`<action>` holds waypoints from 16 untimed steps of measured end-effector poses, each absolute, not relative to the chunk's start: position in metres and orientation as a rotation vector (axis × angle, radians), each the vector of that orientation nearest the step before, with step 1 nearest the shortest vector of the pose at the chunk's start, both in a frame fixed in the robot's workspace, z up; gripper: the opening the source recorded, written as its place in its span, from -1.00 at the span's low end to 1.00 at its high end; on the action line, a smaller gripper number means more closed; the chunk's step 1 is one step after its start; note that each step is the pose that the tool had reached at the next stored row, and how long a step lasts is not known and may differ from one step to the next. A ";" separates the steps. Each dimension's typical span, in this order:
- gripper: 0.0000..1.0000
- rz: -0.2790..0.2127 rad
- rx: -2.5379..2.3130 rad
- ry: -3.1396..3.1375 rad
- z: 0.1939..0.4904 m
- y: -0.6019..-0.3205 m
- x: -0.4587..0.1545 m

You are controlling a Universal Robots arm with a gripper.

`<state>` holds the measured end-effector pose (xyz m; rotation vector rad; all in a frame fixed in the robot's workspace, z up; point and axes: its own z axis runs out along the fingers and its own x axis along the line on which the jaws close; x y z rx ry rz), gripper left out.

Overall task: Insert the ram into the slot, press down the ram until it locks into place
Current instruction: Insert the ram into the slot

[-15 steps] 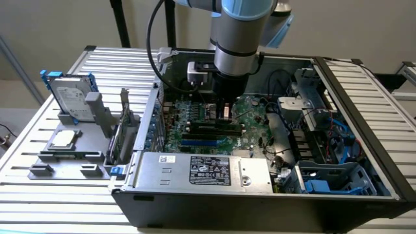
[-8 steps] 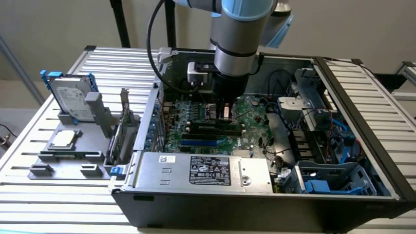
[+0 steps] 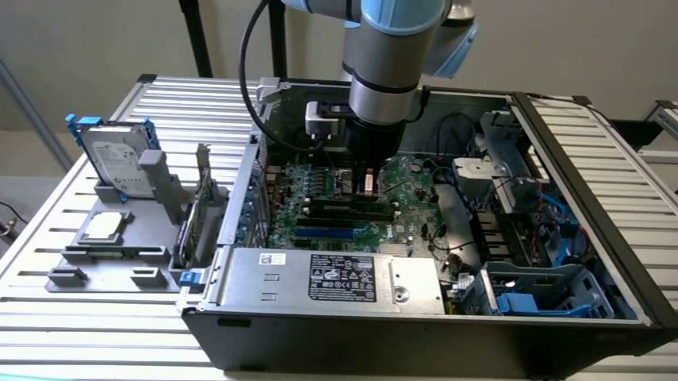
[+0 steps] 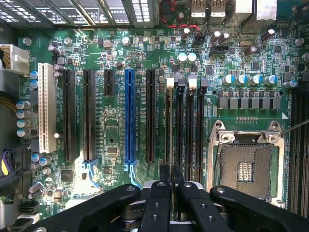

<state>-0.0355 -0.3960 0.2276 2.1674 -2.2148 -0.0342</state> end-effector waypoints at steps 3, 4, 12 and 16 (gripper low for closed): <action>-0.74 -0.034 2.167 -2.215 0.228 -0.396 -0.035; -0.74 -0.034 2.167 -2.215 0.228 -0.396 -0.035; -0.58 -0.034 2.167 -2.215 0.228 -0.396 -0.036; -0.58 -0.034 2.167 -2.215 0.235 -0.396 -0.036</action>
